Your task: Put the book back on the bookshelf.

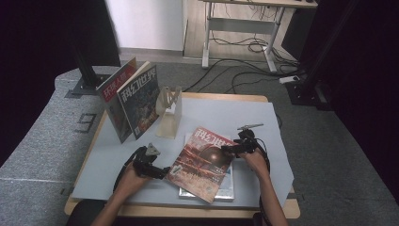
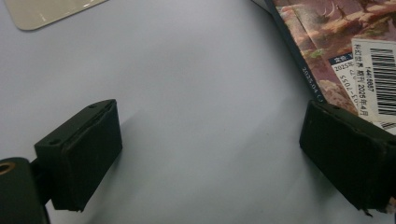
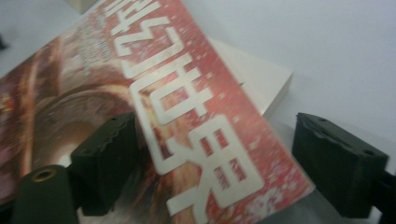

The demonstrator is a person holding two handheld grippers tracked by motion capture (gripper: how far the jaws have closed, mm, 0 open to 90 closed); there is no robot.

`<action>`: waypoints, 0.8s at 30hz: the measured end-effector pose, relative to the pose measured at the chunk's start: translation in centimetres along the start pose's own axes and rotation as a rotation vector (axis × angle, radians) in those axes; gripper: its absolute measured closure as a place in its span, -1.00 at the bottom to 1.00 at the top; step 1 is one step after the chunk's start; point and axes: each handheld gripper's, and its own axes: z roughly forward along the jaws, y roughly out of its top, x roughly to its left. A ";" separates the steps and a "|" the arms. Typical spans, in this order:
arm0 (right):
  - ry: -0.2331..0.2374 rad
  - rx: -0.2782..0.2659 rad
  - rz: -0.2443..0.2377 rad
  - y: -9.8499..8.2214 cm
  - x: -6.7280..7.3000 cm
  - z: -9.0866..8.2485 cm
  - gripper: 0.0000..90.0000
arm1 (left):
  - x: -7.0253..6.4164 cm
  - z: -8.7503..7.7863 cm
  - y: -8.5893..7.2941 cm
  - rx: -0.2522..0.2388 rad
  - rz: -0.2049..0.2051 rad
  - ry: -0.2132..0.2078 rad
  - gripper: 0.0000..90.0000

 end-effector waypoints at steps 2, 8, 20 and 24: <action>0.018 0.000 0.005 -0.3 0.0 -0.2 -0.62 | 0.0 0.0 0.0 0.000 0.000 0.000 -0.88; 0.020 -0.004 0.017 -0.5 0.1 -1.1 -0.51 | 0.0 0.0 0.0 -0.002 -0.001 0.000 -0.88; -0.044 -0.057 0.012 0.7 1.4 -3.5 0.40 | 0.0 0.0 0.0 -0.001 0.000 0.001 -0.88; -0.057 -0.075 0.018 0.5 1.3 -4.0 0.72 | 0.0 0.0 0.0 -0.001 -0.001 0.001 -0.88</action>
